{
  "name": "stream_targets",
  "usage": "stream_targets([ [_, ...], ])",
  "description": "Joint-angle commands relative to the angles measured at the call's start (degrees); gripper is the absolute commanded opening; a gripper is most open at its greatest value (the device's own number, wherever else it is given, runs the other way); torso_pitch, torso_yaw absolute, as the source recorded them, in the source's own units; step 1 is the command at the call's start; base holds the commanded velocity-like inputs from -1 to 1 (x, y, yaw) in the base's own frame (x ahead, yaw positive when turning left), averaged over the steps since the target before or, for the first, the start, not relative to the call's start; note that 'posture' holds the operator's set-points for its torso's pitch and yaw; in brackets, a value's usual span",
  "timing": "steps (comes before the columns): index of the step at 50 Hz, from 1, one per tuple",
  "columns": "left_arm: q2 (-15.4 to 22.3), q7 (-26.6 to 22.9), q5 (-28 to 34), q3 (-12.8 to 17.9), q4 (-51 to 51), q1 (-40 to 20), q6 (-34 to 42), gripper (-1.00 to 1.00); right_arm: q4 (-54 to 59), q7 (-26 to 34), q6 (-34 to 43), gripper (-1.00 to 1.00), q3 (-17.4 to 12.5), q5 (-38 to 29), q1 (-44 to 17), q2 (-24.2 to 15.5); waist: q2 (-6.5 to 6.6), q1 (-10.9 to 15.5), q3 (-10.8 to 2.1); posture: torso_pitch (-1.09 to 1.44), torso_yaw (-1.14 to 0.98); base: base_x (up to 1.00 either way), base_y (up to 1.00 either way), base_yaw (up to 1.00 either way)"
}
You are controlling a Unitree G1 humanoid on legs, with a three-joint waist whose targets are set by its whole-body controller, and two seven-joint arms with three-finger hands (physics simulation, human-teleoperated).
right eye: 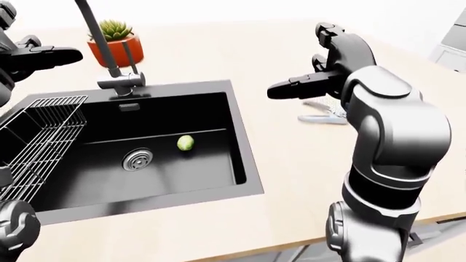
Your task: Turn the sink spout to the right.
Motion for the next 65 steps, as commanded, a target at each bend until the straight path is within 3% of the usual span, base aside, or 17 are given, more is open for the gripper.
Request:
stream_targets([
  [1,1.0,0.0,-0.1,0.5,-2.3,-2.1,-1.5,1.0,-1.0,-0.1,-1.8,1.0,-0.5,-0.3,-2.0,-0.8,0.23,0.0,-1.71,-0.13,0.0,0.0,0.0,0.0],
  [30,1.1,0.1,0.1,0.6,-2.1,-1.9,-2.6,1.0,-1.6,0.3,-1.1,1.0,-0.3,-0.9,-2.4,-0.7,0.49,-0.1,-8.38,-0.27,0.0,0.0,0.0,0.0],
  [45,0.9,-0.1,2.2,-0.5,5.5,-4.0,-7.7,1.0,-2.6,0.2,-0.6,1.0,-0.6,-0.9,-2.1,-0.6,0.36,0.0,-9.28,-0.27,0.0,0.0,0.0,0.0],
  [56,0.2,-0.3,5.5,-2.1,17.1,-10.7,-13.0,1.0,-2.1,0.2,-0.8,1.0,-0.7,-0.7,-2.3,-0.9,0.03,0.1,-9.63,-0.27,0.0,0.0,0.0,0.0],
  [65,1.8,-0.3,7.6,-2.7,27.5,-15.7,-17.7,1.0,-1.8,0.3,-0.7,1.0,-0.7,-0.7,-2.7,-1.1,0.14,-0.2,-9.76,-0.27,0.0,0.0,0.0,0.0],
])
